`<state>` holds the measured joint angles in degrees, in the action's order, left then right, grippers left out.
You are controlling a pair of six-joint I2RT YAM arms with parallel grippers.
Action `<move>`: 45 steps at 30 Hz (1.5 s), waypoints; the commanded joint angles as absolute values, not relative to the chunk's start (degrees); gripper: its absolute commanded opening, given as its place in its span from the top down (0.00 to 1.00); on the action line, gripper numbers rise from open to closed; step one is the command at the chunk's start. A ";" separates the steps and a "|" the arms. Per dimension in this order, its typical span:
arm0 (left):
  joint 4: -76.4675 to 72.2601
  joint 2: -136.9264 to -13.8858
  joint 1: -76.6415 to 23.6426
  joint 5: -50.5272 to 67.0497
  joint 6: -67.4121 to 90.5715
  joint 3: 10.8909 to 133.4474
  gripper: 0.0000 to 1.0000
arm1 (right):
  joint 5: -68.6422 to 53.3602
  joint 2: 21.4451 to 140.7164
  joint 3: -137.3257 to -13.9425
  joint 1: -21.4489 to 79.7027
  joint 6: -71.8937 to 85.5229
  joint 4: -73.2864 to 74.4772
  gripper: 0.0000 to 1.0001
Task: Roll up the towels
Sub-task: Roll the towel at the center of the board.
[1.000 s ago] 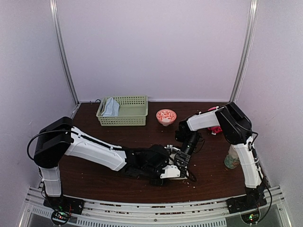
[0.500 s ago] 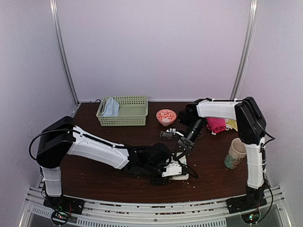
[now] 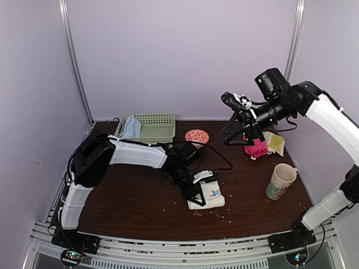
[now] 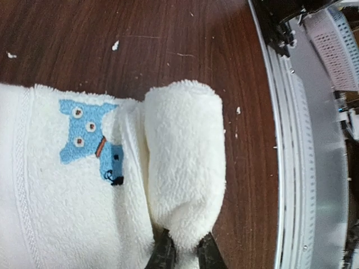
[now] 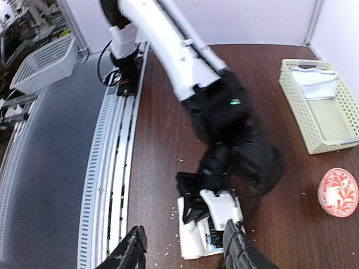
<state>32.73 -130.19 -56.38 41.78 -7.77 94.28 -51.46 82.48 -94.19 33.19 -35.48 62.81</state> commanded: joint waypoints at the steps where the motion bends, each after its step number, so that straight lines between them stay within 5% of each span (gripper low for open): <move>1: 40.78 -137.55 -54.50 56.28 -1.19 94.04 0.96 | -46.32 79.77 -82.30 39.62 -41.80 61.43 0.53; 8: 40.61 -140.26 -52.88 62.12 1.50 93.91 0.95 | -19.70 78.09 -60.29 49.76 -36.15 40.80 0.50; 14: 39.90 -140.78 -52.38 60.85 2.37 93.29 0.95 | -13.54 83.76 -53.10 53.09 -37.45 29.35 0.49; 24: 39.74 -141.26 -51.94 58.49 2.54 93.81 0.94 | -16.36 91.52 -53.59 55.66 -38.50 27.00 0.51; 32: 38.20 -139.05 -51.68 52.28 2.41 94.05 0.81 | -24.68 96.90 -56.48 55.59 -39.92 33.55 0.89; 37: 26.85 -126.90 -50.11 44.45 4.74 86.04 0.67 | -33.41 100.96 -60.21 54.64 -39.58 40.10 0.95; 45: 6.06 -104.22 -46.06 29.48 14.42 65.68 0.59 | -46.01 111.45 -71.44 49.60 -40.49 55.47 0.96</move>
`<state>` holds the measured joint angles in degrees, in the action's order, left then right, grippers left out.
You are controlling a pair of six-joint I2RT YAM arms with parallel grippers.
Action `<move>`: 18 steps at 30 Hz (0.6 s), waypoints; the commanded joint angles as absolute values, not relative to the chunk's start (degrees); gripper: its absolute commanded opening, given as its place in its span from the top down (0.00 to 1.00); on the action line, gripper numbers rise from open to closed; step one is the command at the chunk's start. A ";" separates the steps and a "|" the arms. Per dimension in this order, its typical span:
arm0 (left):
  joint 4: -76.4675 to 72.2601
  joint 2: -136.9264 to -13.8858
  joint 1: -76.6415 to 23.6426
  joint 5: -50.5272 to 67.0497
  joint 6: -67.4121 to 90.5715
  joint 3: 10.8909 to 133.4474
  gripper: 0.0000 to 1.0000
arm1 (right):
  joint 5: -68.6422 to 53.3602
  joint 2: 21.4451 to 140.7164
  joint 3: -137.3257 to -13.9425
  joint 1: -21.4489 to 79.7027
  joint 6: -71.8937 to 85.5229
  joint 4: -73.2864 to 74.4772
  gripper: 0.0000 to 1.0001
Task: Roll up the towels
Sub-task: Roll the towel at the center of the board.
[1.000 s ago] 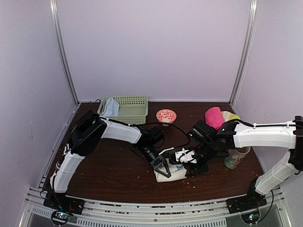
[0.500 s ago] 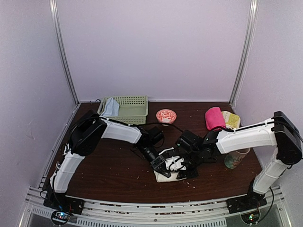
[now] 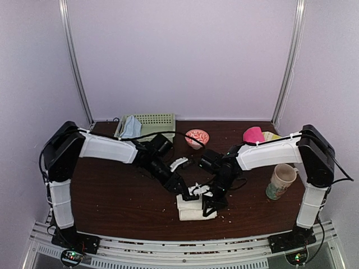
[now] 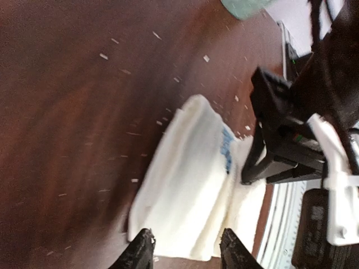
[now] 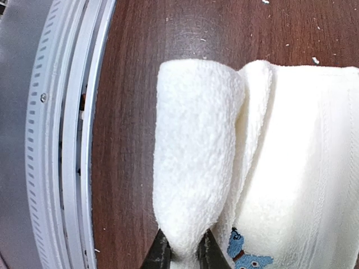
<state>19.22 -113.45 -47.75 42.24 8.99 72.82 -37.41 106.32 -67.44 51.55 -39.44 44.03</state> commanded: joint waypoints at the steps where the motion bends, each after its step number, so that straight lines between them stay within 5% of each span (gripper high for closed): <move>1: 4.68 -101.61 -46.08 27.28 14.60 63.73 0.58 | -47.26 113.16 -73.17 48.93 -40.47 57.13 0.96; 7: -6.02 -87.03 -47.06 16.66 13.33 48.93 0.57 | -54.48 124.97 -83.25 43.90 -41.60 68.05 0.96; 10: -8.39 -82.72 -52.21 12.11 6.26 44.75 0.48 | -55.87 129.83 -87.37 42.06 -42.50 72.54 0.96; 18: 4.00 -95.03 -67.87 1.10 -11.59 55.42 0.46 | -57.56 134.31 -91.47 40.30 -42.87 76.77 0.96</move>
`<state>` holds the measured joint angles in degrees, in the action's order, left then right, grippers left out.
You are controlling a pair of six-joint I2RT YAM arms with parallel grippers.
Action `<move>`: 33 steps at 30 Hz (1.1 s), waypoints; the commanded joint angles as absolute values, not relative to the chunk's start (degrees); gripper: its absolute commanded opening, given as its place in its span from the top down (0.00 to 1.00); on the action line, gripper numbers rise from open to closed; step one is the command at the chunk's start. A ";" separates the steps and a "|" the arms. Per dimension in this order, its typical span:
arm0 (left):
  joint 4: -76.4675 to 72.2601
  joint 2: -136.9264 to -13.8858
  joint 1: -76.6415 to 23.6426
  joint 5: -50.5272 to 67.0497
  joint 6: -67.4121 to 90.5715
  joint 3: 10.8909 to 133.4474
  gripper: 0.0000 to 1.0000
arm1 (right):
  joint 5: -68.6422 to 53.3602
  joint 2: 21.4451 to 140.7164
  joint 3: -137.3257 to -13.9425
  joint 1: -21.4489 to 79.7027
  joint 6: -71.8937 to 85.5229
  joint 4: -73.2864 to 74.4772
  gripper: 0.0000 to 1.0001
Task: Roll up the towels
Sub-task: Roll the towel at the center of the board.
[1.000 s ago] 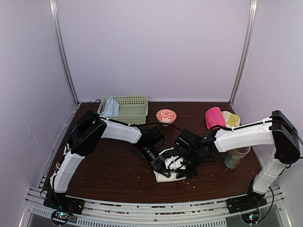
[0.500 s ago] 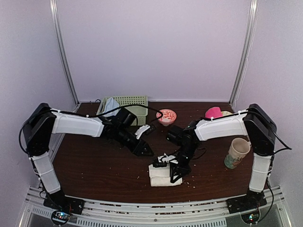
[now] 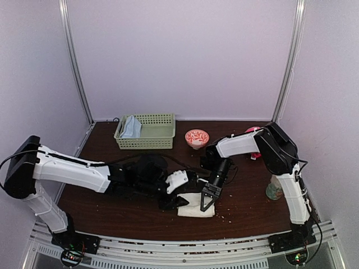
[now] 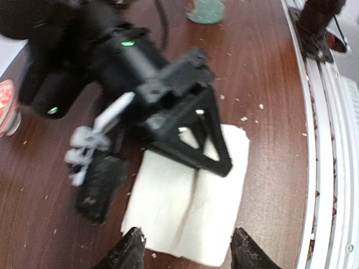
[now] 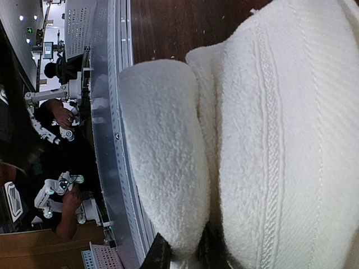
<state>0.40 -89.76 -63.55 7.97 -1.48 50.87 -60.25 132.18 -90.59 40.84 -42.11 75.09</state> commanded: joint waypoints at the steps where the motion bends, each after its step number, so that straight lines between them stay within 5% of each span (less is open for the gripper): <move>1: 4.90 -96.80 -68.52 1.14 -12.45 56.56 0.46 | -57.41 134.45 -91.49 40.26 -42.85 76.78 0.96; 9: 7.42 -106.59 -71.81 -2.38 -18.47 62.91 0.47 | -58.43 134.92 -91.88 39.99 -45.08 77.68 0.95; 18: 8.62 -109.80 -72.34 -1.84 -18.92 64.93 0.79 | -58.11 133.48 -92.25 39.91 -44.90 77.70 0.93; 25: 11.72 -109.70 -72.06 2.90 -17.09 65.96 0.92 | -54.37 122.88 -96.53 38.06 -43.70 77.74 0.69; 33: 22.05 -115.93 -67.66 14.41 -13.10 74.00 0.92 | -53.38 107.09 -110.40 28.69 -37.93 77.56 0.66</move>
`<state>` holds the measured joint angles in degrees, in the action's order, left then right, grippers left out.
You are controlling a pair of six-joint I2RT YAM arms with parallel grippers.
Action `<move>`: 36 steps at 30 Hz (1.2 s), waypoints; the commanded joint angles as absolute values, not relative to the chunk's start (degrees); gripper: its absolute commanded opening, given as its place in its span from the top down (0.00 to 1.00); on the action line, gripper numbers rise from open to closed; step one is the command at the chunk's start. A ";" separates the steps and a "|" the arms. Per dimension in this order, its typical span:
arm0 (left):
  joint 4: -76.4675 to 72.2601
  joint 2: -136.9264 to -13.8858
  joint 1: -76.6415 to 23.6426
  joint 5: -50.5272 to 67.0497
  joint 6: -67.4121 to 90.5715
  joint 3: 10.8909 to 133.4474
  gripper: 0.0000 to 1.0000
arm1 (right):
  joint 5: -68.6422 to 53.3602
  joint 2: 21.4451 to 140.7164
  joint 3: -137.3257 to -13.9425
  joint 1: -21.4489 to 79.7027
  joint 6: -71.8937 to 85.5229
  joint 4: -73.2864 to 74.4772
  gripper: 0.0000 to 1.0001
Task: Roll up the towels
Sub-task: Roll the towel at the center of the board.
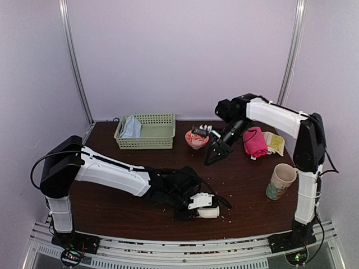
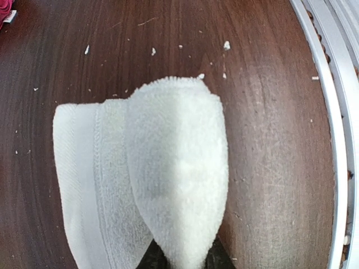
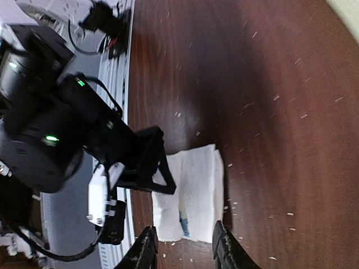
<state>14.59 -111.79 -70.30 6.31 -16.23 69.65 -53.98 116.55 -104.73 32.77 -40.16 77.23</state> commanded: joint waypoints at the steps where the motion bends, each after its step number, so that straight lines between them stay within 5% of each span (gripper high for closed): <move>1: 23.57 -117.14 -66.32 17.45 -12.33 75.49 0.92 | -53.65 104.64 -111.05 28.34 -38.16 76.79 0.66; 7: 34.14 -125.75 -59.90 33.18 -7.30 85.74 0.92 | -57.12 86.85 -103.13 29.45 -42.75 70.39 0.58; 12: 42.57 -133.15 -56.91 44.39 -5.18 93.46 0.92 | -48.57 80.50 -88.40 39.22 -47.19 66.75 0.57; 20: 44.56 -136.77 -55.04 49.28 -2.78 96.23 0.91 | -25.98 79.54 -69.93 53.17 -42.15 54.25 0.63; 23: 44.56 -137.46 -54.77 48.92 -2.14 96.40 0.90 | -13.22 79.02 -62.57 55.95 -39.05 43.16 0.56; 36: 44.03 -138.25 -54.32 46.79 -1.48 96.33 0.86 | -9.26 90.52 -52.17 59.11 -37.70 25.74 0.52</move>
<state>40.40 -134.39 -54.46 52.60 -2.07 97.30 -11.88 88.23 -53.47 58.15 -39.46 32.58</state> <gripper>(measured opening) 0.161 0.482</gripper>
